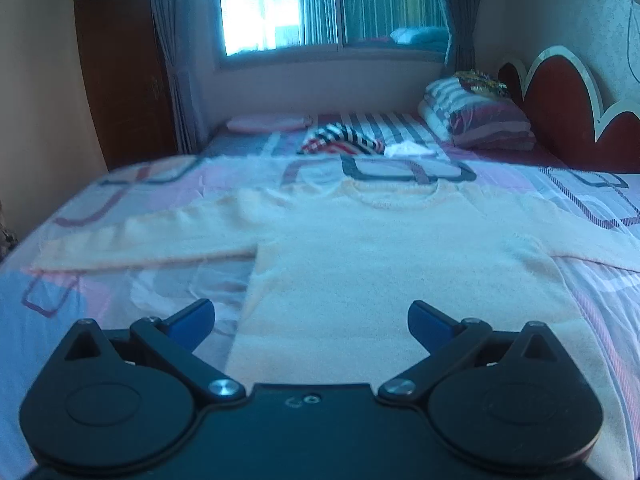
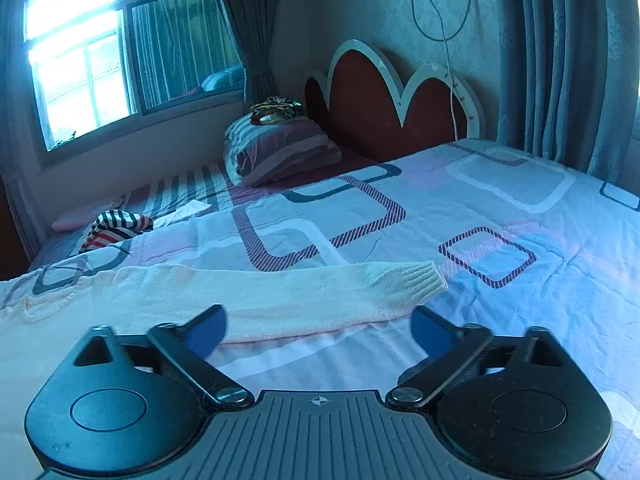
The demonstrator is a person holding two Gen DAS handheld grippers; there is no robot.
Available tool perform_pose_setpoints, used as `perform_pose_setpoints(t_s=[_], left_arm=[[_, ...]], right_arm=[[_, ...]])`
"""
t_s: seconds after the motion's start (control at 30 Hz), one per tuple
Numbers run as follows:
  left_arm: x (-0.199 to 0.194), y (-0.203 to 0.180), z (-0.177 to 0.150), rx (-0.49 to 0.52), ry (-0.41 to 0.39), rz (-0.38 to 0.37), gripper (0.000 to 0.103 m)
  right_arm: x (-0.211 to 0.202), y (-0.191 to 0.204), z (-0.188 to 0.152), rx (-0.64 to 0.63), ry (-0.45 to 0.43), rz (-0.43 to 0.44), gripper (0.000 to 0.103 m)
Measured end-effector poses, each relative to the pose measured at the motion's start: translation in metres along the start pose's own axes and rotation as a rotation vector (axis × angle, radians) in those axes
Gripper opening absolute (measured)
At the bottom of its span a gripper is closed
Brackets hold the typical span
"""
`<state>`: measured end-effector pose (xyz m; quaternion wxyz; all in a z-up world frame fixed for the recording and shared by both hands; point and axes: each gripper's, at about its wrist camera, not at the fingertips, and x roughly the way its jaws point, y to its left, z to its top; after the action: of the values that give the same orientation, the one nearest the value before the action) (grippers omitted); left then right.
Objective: Fold small clothes
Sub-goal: 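Reach the right gripper to the sweater sleeve cuff and grasp it, then fold the held sleeve across the sweater body toward the collar, release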
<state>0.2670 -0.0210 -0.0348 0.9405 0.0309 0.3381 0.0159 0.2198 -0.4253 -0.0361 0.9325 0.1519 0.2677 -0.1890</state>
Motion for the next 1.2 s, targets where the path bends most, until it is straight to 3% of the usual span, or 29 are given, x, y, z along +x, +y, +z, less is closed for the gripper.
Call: perform_pose_setpoints(t_s=[0.2,0.27,0.3,0.47,0.5,0.53,0.57,0.67,0.73,0.8,0.9,1.2], left_arm=[[0.034,-0.011,-0.006,0.026,0.049,-0.021,0.102],[0.043,-0.019,-0.007,0.054,0.065,-0.031,0.102],[0.047,-0.024,-0.008,0.073,0.07,-0.033,0.102],[0.063,-0.037,-0.002,0.112,0.082,-0.039,0.102],[0.067,-0.039,0.001,0.111,0.082,-0.04,0.102],[0.069,-0.04,0.003,0.11,0.082,-0.039,0.102],[0.072,-0.041,0.005,0.107,0.083,-0.037,0.102],[0.074,-0.04,0.013,0.096,0.068,-0.035,0.102],[0.077,-0.038,0.016,0.09,0.08,-0.03,0.102],[0.079,-0.033,0.018,0.073,0.103,-0.024,0.102],[0.079,-0.019,0.02,0.03,0.127,-0.012,0.102],[0.085,0.017,0.019,0.023,0.165,0.064,0.102]], right_arm=[[0.065,-0.059,-0.004,0.206,0.053,-0.081,0.063],[0.079,-0.079,-0.006,0.28,0.067,-0.092,0.052],[0.086,-0.086,-0.007,0.301,0.073,-0.101,0.052],[0.098,-0.106,-0.006,0.369,0.039,-0.053,0.05],[0.1,-0.107,-0.005,0.37,0.04,-0.047,0.042],[0.104,-0.109,-0.002,0.373,0.062,-0.033,0.004],[0.106,-0.11,0.0,0.378,0.073,-0.03,0.002],[0.087,-0.106,0.009,0.303,-0.02,-0.018,0.002],[0.105,-0.114,0.005,0.315,0.092,-0.082,0.002],[0.108,-0.119,0.004,0.353,0.095,-0.073,0.002],[0.107,-0.106,0.01,0.302,0.085,-0.095,0.002],[0.13,-0.019,0.02,0.173,0.081,-0.002,0.002]])
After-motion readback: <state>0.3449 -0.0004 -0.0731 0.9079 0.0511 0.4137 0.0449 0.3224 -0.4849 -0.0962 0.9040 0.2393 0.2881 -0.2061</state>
